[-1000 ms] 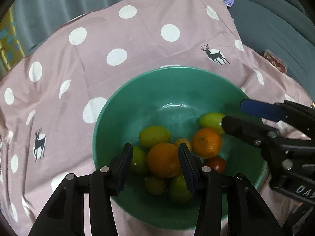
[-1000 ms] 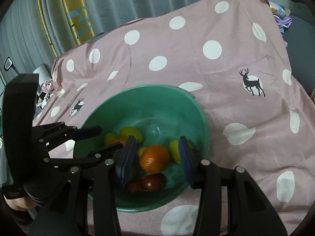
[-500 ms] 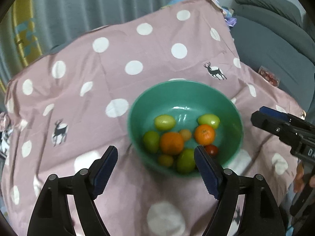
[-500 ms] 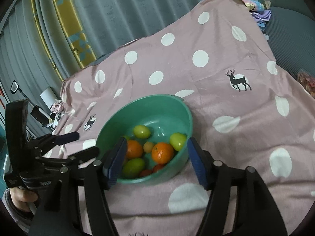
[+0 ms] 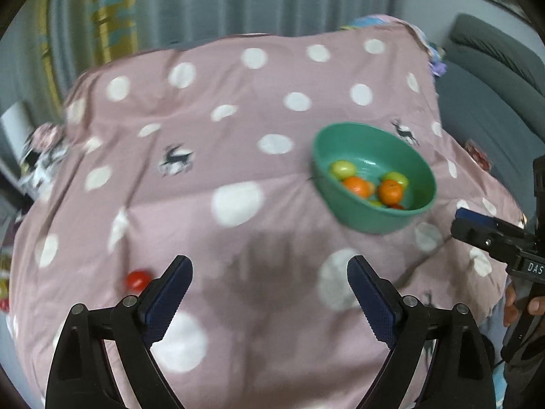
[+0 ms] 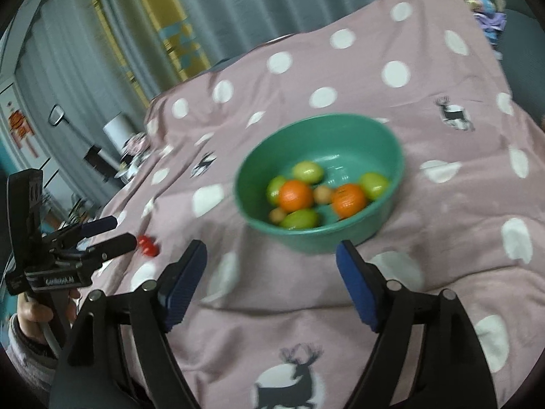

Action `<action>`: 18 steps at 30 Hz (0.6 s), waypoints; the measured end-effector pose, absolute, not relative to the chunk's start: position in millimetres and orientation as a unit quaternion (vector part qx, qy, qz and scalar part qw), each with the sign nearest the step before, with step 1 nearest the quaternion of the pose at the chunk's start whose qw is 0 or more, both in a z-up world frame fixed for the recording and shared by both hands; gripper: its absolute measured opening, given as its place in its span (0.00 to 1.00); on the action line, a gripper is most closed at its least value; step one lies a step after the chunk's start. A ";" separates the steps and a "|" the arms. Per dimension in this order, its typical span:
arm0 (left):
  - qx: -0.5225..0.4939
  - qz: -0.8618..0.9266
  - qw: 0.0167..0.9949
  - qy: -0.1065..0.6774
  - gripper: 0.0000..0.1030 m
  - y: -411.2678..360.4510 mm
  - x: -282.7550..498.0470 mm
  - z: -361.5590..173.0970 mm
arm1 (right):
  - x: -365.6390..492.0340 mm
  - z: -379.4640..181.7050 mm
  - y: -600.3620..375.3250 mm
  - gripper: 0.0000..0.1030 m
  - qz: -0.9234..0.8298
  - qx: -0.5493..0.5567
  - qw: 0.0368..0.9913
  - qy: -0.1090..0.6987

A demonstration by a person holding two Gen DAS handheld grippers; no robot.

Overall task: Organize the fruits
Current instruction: 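Move both open grippers toward the two cherry tomatoes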

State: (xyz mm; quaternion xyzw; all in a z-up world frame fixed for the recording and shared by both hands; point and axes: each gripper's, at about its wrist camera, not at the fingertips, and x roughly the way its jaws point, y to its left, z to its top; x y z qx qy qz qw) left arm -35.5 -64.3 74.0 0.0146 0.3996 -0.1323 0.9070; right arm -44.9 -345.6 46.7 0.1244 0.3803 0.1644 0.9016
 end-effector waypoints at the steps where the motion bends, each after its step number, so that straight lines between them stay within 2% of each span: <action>1: 0.007 -0.125 0.908 0.399 0.90 -53.5 -39.6 73.5 | -45.6 46.0 -339.9 0.78 0.173 0.122 0.899 0.383; 6: -0.015 -0.100 0.911 0.400 0.94 -9.9 -63.5 64.7 | -50.0 41.5 -306.6 0.84 0.215 0.096 0.887 0.397; 18: -0.067 -0.112 0.896 0.424 0.95 38.1 -91.8 27.4 | -42.7 14.6 -247.1 0.84 0.276 0.087 0.844 0.452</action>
